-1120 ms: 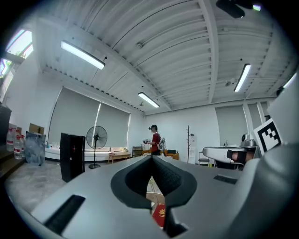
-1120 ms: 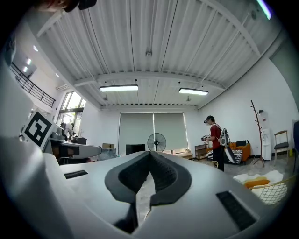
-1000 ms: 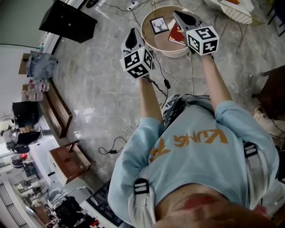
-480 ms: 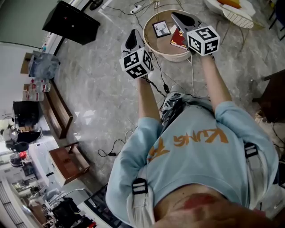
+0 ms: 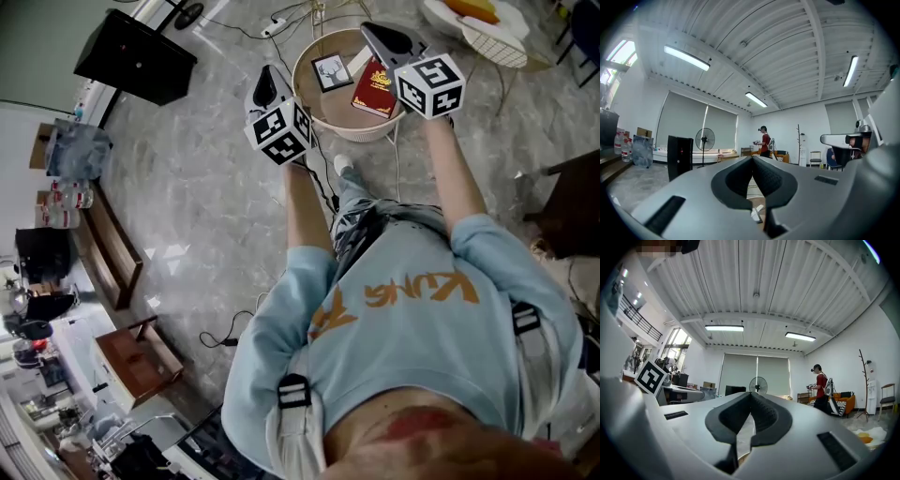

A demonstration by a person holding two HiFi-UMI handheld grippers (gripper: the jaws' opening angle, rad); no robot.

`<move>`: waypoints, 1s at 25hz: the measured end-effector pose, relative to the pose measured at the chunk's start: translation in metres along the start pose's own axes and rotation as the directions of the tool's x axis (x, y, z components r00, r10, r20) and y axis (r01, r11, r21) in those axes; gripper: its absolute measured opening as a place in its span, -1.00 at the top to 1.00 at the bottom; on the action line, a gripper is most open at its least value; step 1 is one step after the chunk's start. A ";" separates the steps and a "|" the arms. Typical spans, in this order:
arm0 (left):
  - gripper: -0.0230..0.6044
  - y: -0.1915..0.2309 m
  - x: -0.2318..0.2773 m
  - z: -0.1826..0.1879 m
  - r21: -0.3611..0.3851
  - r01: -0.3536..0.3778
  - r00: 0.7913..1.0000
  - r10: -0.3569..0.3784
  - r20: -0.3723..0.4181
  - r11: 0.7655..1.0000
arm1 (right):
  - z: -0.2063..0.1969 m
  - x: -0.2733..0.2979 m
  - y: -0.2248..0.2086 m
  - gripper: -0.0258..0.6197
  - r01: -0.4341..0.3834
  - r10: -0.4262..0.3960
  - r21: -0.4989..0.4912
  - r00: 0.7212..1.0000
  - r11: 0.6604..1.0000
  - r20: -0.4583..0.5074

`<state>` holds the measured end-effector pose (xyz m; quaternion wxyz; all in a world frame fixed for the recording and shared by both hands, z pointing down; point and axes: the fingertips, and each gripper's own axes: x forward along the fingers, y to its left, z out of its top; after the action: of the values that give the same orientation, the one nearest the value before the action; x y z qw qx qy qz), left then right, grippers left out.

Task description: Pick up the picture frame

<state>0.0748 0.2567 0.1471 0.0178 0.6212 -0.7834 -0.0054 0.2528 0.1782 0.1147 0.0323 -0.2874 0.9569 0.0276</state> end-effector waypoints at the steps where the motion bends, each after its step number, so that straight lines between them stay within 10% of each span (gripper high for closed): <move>1: 0.87 0.005 0.010 -0.001 -0.005 -0.005 1.000 0.005 -0.002 1.000 | -0.003 0.009 -0.004 0.92 0.002 -0.002 0.002 1.000 1.000 -0.001; 15: 0.87 0.084 0.169 -0.050 -0.128 -0.008 0.994 -0.006 -0.112 0.992 | -0.060 0.181 -0.039 0.92 -0.027 0.030 0.026 0.991 0.999 -0.131; 25: 0.87 0.166 0.285 -0.105 -0.059 -0.050 0.965 0.033 -0.259 0.997 | -0.127 0.333 -0.048 0.92 -0.082 0.103 0.094 0.962 0.992 -0.254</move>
<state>-0.1480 0.0187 0.2634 0.1396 0.5990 -0.7868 0.0504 -0.0040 -0.0532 0.2142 -0.0821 -0.2420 0.9656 -0.0480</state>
